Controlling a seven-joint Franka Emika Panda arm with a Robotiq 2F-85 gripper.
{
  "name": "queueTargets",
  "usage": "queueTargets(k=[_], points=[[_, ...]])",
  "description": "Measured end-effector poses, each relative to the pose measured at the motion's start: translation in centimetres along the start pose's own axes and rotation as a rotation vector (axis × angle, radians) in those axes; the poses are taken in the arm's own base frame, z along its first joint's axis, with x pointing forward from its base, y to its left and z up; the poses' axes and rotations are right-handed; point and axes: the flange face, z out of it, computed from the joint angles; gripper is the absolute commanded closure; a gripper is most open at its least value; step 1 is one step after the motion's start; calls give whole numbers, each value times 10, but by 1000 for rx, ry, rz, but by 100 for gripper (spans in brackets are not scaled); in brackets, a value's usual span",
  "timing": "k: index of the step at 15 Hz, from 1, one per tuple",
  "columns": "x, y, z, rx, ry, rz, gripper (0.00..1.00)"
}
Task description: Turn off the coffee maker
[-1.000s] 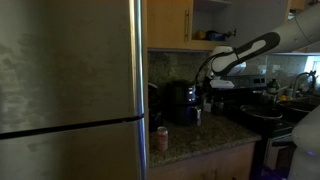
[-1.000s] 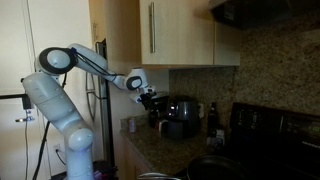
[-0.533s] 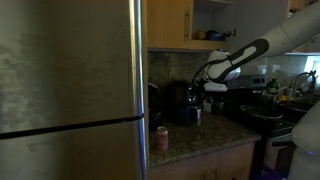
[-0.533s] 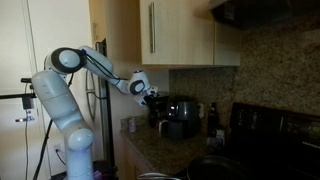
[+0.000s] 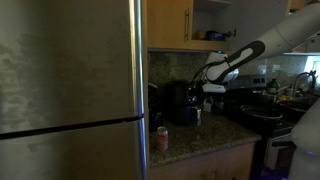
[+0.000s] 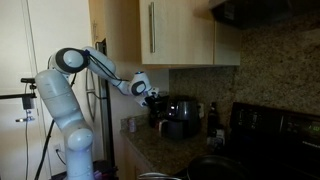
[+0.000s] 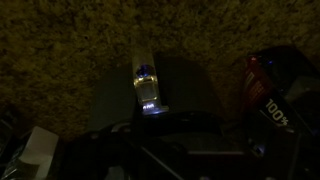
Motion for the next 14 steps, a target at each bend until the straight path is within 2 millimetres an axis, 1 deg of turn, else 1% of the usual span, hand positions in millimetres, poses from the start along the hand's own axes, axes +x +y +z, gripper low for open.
queueTargets(k=[4, 11, 12, 14], points=[[7, -2, 16, 15, 10, 17, 0], [33, -8, 48, 3, 87, 45, 0], [35, -8, 50, 1, 85, 49, 0], [35, -9, 50, 2, 86, 48, 0]])
